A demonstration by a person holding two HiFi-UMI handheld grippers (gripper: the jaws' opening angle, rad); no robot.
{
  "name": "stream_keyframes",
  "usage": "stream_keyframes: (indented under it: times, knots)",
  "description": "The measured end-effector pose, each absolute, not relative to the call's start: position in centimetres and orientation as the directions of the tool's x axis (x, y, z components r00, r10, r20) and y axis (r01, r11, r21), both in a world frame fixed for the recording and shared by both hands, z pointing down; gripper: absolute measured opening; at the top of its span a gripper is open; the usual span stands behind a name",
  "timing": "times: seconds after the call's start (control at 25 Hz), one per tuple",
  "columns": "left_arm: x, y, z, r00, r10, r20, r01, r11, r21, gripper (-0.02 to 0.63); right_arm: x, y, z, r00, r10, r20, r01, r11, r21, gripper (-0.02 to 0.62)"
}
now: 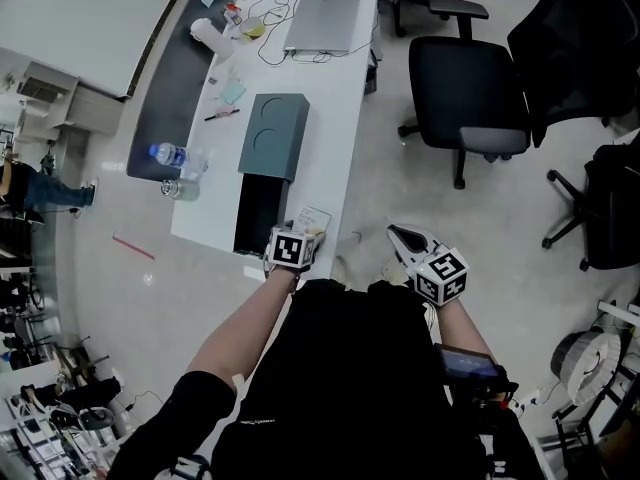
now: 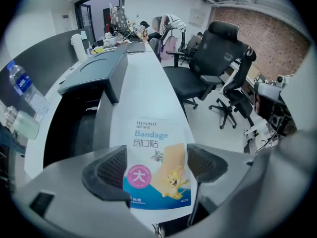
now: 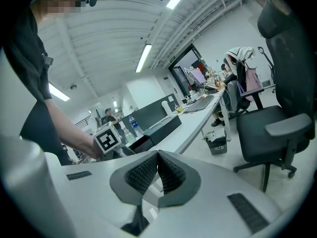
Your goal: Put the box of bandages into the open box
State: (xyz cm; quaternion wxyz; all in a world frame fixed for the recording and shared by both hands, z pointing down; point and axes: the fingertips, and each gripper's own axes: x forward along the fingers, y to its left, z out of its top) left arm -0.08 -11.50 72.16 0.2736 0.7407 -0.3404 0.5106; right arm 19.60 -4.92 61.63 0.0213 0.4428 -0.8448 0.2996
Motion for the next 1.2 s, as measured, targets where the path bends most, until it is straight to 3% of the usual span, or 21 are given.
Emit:
stream_keyframes:
  times: [0.64,1.2]
  knots:
    - [1.0,-11.0,67.0,0.447,-0.269,0.853,-0.733,-0.657,0.177,0.380,14.5,-6.7,60.9,-0.647,-0.695,0.314,-0.743,0.482,-0.464,0.026]
    - [-4.9,-13.7,62.7,0.515,-0.409,0.753,-0.796,-0.554,0.243,0.380,9.1,-8.9,59.9,-0.673,-0.657,0.339,-0.732,0.530,-0.427,0.026]
